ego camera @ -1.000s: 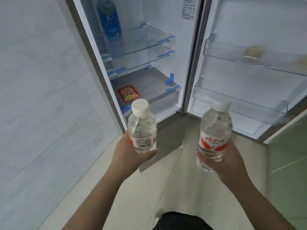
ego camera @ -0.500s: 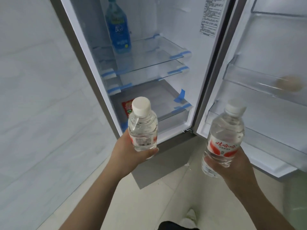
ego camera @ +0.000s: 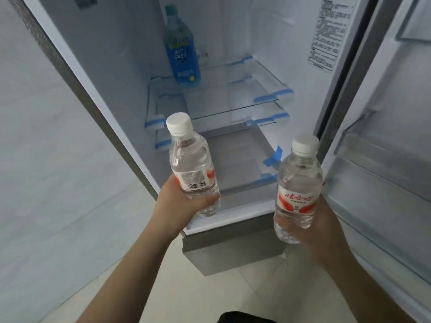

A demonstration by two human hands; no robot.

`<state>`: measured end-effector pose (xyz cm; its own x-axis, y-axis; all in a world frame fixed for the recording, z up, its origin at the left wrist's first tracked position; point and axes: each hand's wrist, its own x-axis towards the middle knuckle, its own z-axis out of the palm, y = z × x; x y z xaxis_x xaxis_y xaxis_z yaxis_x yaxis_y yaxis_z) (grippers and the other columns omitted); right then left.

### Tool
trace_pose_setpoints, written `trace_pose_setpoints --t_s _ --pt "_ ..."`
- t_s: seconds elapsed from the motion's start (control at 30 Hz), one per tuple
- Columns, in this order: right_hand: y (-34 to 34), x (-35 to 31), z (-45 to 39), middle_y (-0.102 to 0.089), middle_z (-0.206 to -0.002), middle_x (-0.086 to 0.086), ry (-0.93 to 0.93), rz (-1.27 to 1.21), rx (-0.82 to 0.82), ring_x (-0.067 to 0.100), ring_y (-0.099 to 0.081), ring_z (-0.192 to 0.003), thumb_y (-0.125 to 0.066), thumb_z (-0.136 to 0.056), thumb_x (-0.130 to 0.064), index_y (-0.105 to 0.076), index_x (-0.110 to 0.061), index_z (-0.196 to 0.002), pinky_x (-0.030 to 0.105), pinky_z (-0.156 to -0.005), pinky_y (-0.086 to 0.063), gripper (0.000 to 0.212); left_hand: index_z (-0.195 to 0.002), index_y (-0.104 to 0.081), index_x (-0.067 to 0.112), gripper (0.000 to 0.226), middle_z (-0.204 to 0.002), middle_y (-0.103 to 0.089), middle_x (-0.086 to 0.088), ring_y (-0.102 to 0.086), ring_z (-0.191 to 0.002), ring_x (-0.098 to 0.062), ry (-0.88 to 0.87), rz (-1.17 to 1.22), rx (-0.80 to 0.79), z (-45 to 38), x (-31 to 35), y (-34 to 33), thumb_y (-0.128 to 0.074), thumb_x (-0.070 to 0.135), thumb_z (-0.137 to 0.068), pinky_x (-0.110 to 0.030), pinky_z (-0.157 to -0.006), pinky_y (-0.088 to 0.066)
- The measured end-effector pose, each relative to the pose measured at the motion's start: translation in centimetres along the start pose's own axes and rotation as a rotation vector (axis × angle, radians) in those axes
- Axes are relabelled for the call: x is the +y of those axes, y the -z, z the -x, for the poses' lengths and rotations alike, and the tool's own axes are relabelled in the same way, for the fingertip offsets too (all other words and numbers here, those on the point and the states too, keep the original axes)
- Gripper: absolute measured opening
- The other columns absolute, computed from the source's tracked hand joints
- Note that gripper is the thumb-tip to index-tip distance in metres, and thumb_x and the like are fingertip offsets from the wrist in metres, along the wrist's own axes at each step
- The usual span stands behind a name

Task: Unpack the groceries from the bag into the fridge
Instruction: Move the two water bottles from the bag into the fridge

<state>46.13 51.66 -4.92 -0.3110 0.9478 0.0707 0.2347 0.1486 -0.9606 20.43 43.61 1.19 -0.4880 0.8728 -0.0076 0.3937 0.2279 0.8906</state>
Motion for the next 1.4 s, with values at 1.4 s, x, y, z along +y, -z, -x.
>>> trace_pose_setpoints --t_s 1.4 --pt "-13.5 -11.8 -29.4 -0.067 -0.109 -0.009 0.345 -0.134 0.164 0.002 -0.064 -0.099 -0.083 -0.071 -0.023 -0.053 -0.02 -0.119 0.025 -0.084 -0.053 0.056 -0.119 -0.059 0.024 0.075 -0.106 -0.072 0.006 -0.07 -0.097 -0.007 -0.149 0.214 0.182 -26.1 3.4 4.0 -0.081 0.048 -0.051 -0.044 -0.088 -0.058"
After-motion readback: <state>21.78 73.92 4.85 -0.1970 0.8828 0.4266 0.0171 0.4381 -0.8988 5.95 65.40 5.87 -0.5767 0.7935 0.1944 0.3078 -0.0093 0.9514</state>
